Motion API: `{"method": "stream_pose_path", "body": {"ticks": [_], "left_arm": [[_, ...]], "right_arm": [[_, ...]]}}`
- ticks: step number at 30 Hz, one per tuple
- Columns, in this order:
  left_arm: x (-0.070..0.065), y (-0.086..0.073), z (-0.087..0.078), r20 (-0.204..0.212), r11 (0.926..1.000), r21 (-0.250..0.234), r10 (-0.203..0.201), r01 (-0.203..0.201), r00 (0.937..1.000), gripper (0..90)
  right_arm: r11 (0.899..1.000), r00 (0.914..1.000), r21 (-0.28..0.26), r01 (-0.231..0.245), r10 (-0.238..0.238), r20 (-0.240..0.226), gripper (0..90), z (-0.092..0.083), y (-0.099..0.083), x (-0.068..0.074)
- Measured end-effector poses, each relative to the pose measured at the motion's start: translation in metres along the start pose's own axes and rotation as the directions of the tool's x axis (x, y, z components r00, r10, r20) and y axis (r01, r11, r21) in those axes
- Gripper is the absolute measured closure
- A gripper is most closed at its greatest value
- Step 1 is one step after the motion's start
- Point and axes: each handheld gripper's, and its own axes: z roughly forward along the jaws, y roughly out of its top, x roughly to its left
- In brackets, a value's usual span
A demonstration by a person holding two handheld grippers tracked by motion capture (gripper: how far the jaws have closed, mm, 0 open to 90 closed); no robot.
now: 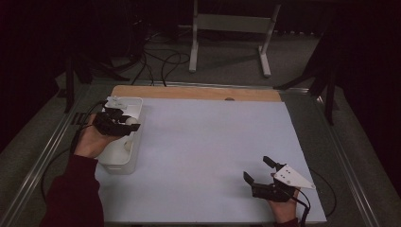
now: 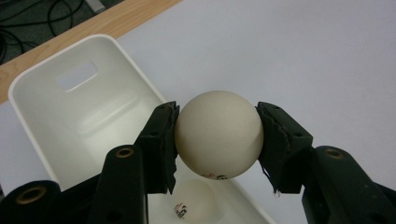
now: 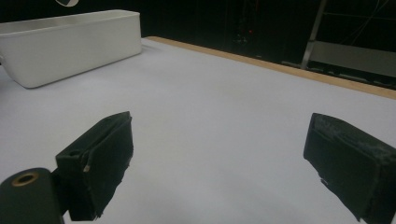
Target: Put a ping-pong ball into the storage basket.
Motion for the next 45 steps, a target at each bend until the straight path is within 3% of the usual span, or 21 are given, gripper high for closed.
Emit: {"method": "stream_pose_path", "body": {"ticks": [27,30,33,36,45], "left_arm": [[0.022,-0.018,-0.004,-0.040,0.9985,0.028,-0.046,0.048,0.9981,51.1],[0.023,-0.019,-0.004,-0.067,0.9977,0.034,-0.056,0.058,0.9962,50.3],[0.023,-0.018,-0.004,-0.083,0.9970,0.025,-0.071,0.073,0.9940,28.8],[0.022,-0.017,-0.003,-0.093,0.9963,0.025,-0.079,0.082,0.9925,15.0],[0.019,-0.015,-0.005,-0.090,0.9965,-0.001,-0.083,0.083,0.9925,6.4]], "right_arm": [[1.000,1.0000,0.001,-0.001,0.001,0.000,8.1,0.001,0.000,0.001],[1.000,1.0000,0.000,0.001,-0.001,0.000,8.0,0.000,0.000,0.000],[1.000,1.0000,0.000,0.001,-0.001,0.000,8.1,0.000,0.000,0.000],[1.000,1.0000,-0.001,0.000,0.000,0.001,8.1,0.000,0.000,0.000],[1.000,1.0000,-0.002,0.001,-0.001,0.002,8.1,0.000,0.000,0.000]]}}
